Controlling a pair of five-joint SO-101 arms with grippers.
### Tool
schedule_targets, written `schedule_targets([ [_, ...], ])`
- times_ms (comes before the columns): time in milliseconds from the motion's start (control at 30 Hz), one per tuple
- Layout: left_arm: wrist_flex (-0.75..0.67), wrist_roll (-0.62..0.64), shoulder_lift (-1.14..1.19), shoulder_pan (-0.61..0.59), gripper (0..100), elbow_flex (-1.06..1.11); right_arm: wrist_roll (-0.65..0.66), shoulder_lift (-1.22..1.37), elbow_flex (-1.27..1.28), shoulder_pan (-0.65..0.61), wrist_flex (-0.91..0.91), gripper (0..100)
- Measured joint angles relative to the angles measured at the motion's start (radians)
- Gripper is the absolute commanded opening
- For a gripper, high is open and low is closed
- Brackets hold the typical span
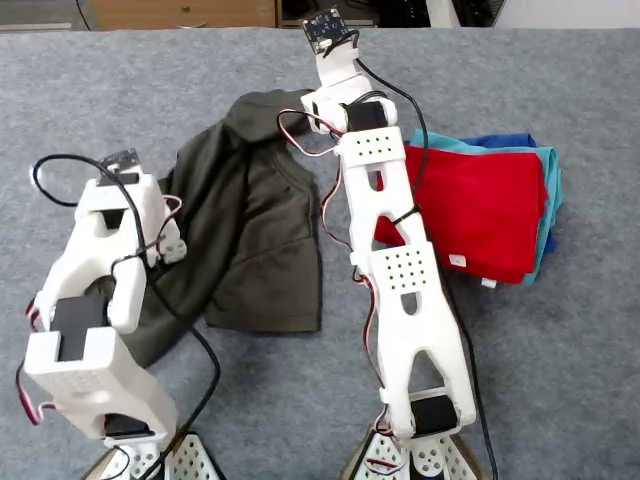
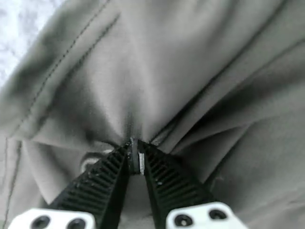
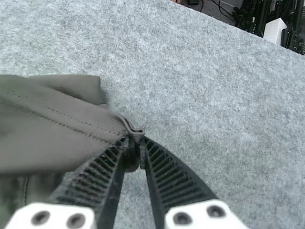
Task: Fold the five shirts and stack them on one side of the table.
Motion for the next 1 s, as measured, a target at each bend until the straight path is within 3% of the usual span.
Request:
schedule_targets([
  [300, 0.026, -0.006, -0.212, -0.029, 3, 0.014, 0.0, 0.0, 0.0, 0.0, 0.0, 0.2],
  [467, 0.132, -0.029, -0.311, -0.044, 7, -0.153, 0.0, 0.0, 0.0, 0.0, 0.0, 0.2],
  [600, 0.157, 0.061, -0.315, -0.11, 7, -0.339, 0.0, 0.0, 0.0, 0.0, 0.0, 0.2],
  [833, 0.071, 0.19, -0.103, -0.15, 7, -0.497, 0.0, 0.0, 0.0, 0.0, 0.0, 0.2],
  [1000, 0.149, 0.253, 0.13, -0.143, 7, -0.647, 0.0, 0.0, 0.0, 0.0, 0.0, 0.3],
])
